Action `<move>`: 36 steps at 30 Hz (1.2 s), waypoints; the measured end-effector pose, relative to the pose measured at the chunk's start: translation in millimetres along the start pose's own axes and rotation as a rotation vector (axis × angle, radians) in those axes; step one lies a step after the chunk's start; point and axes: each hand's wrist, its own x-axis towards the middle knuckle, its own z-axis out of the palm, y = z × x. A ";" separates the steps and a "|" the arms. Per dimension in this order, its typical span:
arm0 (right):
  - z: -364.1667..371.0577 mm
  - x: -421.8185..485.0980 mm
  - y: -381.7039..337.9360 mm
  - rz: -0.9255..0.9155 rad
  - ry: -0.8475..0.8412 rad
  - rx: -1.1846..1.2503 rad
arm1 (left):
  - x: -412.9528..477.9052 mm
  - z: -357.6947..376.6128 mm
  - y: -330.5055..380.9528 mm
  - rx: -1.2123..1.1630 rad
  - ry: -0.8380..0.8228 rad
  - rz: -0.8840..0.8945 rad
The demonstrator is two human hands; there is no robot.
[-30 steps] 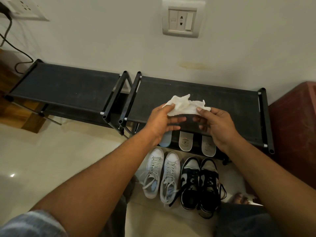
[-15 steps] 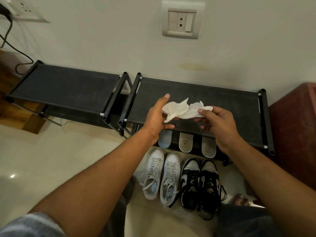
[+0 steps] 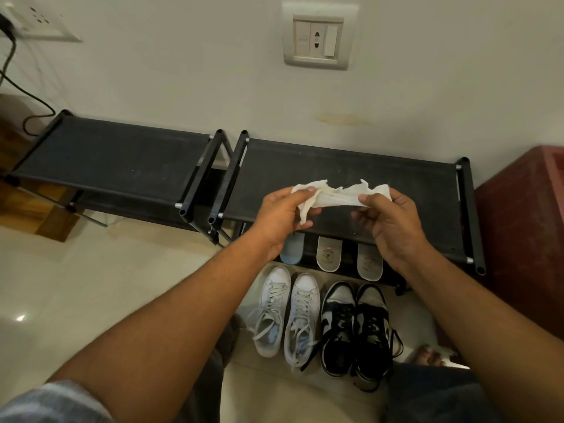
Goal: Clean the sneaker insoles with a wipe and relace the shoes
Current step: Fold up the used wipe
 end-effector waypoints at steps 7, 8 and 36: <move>3.8 -1.1 3.2 0.015 0.001 -0.014 | 2.9 0.3 -0.6 -0.069 0.058 0.025; 2.7 -1.0 2.9 0.036 -0.019 -0.040 | 3.5 0.5 -0.9 -0.056 0.064 0.035; 22.5 -7.2 18.0 0.212 -0.103 0.059 | 12.0 3.6 -9.6 -0.079 0.294 0.178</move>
